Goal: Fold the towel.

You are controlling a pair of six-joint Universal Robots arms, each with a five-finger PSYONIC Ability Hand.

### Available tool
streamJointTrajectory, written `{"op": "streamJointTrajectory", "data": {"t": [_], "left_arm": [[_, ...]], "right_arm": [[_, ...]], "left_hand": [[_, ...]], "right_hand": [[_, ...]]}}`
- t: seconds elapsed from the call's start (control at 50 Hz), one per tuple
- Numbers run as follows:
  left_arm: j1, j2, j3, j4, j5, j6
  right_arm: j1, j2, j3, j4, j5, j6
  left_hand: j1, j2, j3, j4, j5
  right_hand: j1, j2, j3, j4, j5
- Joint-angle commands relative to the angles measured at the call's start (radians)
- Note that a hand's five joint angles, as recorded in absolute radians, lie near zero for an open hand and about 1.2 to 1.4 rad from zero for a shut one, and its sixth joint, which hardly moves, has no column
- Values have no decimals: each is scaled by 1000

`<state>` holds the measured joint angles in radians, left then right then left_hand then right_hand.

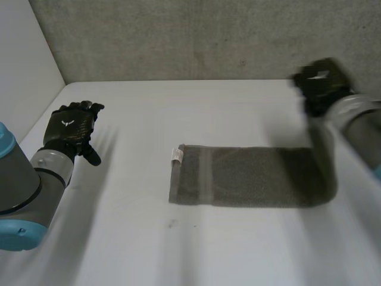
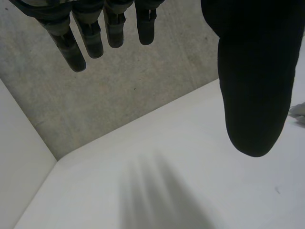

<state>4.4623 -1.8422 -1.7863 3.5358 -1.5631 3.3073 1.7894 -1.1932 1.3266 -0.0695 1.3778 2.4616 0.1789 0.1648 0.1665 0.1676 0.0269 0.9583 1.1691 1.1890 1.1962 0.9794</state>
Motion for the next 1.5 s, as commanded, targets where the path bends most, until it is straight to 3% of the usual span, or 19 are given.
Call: {"op": "streamJointTrajectory", "data": {"t": [0.02, 0.2, 0.24, 0.26, 0.28, 0.42, 0.52, 0.58, 0.72, 0.86, 0.96, 1.0, 1.02, 1.06, 1.24, 1.28, 1.4, 1.46, 1.5], "left_arm": [[-1, 3, -5, 0, 0, 0], [-3, 3, -7, 0, 1, 2], [-6, 3, -7, 0, 1, 2], [-6, 3, -7, 0, 1, 2], [-12, 3, -5, 0, 1, 2], [-67, 4, 25, 3, 0, 2], [-158, 3, 93, 6, -5, -6], [-228, -11, 154, 5, -6, -11], [-391, -205, 342, -26, -15, -12], [-423, -353, 418, -98, -35, -12], [-425, -390, 404, -120, -37, -14], [-423, -379, 372, -135, -44, -14], [-423, -379, 372, -135, -45, -14], [-422, -370, 346, -144, -60, -15], [-391, -180, 254, -150, -123, -17], [-377, -144, 237, -150, -129, -17], [-284, 1, 157, -147, -149, -15], [-242, 61, 130, -147, -155, -17], [-224, 86, 116, -149, -155, -17]], "right_arm": [[402, 179, -53, -27, 0, -9], [548, 363, -49, -18, 10, -16], [550, 377, -52, -16, 30, -16], [550, 377, -52, -16, 30, -16], [547, 363, -52, -18, 52, -10], [504, 190, -24, -19, 112, 88], [355, 23, 80, -15, 107, 261], [320, -8, 123, -13, 96, 284], [67, -98, 402, -19, -63, 287], [-137, -100, 572, -62, -190, 249], [-191, -65, 612, -139, -223, 195], [-199, -5, 599, -176, -221, 162], [-199, -5, 599, -176, -221, 162], [-200, 20, 570, -185, -217, 142], [-134, -2, 457, -188, -148, 166], [15, -25, 375, -187, -106, 201], [193, -11, 250, -181, -77, 247], [294, 55, 177, -176, -74, 264], [430, 147, 102, -155, -75, 264]], "left_hand": [[-4, 10, 8, 7, -27], [-4, 10, 8, 7, -27], [-4, 10, 8, 7, -27], [-4, 10, 8, 7, -27], [-4, 10, 8, 7, -27], [-4, 10, 8, 7, -27], [-4, 10, 8, 7, -27], [-4, 10, 8, 7, -27], [-4, 10, 8, 7, -27], [-4, 10, 8, 7, -27], [-4, 10, 8, 7, -27], [-4, 10, 8, 7, -27], [-4, 10, 8, 7, -27], [-4, 10, 8, 7, -27], [-4, 10, 8, 7, -27], [-4, 10, 8, 7, -27], [-4, 10, 8, 7, -27], [-4, 10, 8, 7, -27], [-4, 10, 8, 7, -27]], "right_hand": [[438, 227, 207, 200, 242], [438, 227, 207, 200, 242], [-510, -721, -740, -748, -705], [-515, -726, -746, -753, -711], [-784, -995, -1014, -1022, -979], [-784, -995, -1014, -1022, -979], [-784, -995, -1014, -1022, -979], [-784, -995, -1014, -1022, -979], [-784, -995, -1014, -1022, -979], [-784, -995, -1014, -1022, -979], [-453, -664, -684, -691, -649], [-16, -227, -246, -254, -211], [-13, -224, -244, -251, -209], [436, 225, 205, 198, 240], [438, 227, 207, 200, 242], [438, 227, 207, 200, 242], [438, 227, 207, 200, 242], [438, 227, 207, 200, 242], [438, 227, 207, 200, 242]]}}
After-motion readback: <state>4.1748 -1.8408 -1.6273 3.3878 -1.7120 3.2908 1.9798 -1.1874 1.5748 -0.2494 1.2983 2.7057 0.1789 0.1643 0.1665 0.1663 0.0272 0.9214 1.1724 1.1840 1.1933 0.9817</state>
